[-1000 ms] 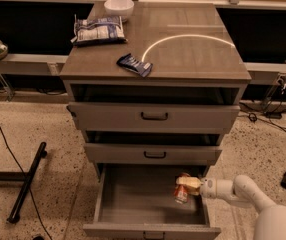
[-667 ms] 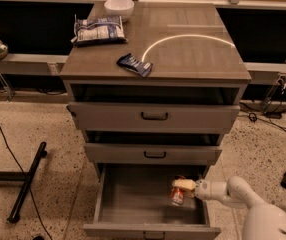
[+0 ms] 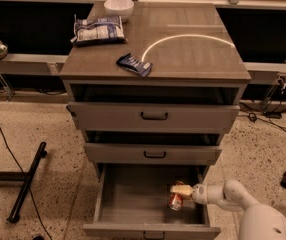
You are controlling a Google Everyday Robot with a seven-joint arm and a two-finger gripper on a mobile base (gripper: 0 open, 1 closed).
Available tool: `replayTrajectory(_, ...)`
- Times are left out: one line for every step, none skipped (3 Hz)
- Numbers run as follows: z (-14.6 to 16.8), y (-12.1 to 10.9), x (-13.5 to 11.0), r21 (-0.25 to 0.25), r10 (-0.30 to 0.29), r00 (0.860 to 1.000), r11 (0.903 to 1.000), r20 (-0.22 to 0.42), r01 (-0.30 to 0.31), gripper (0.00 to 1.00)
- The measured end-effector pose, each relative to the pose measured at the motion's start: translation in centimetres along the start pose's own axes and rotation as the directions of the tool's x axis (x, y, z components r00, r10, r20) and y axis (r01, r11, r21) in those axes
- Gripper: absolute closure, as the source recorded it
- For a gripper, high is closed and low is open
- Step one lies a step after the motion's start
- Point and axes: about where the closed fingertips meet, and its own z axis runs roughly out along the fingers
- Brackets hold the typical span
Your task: Place coke can into bottom drawer
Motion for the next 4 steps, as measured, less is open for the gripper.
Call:
replayTrajectory(0.3,-1.2,0.3,0.082,-0.034,0.999,0.9960,-0.011,0.035,1.00)
replayTrajectory(0.0,-2.1,0.7,0.155,-0.043,0.999,0.9869,-0.010,0.044,1.00)
replayTrajectory(0.0,-3.3,1.8,0.189,-0.016,1.000,0.9818,-0.027,0.021,1.00)
replayTrajectory(0.0,-4.2,2.7,0.194,0.006,0.999,0.9809,-0.043,0.002,1.00)
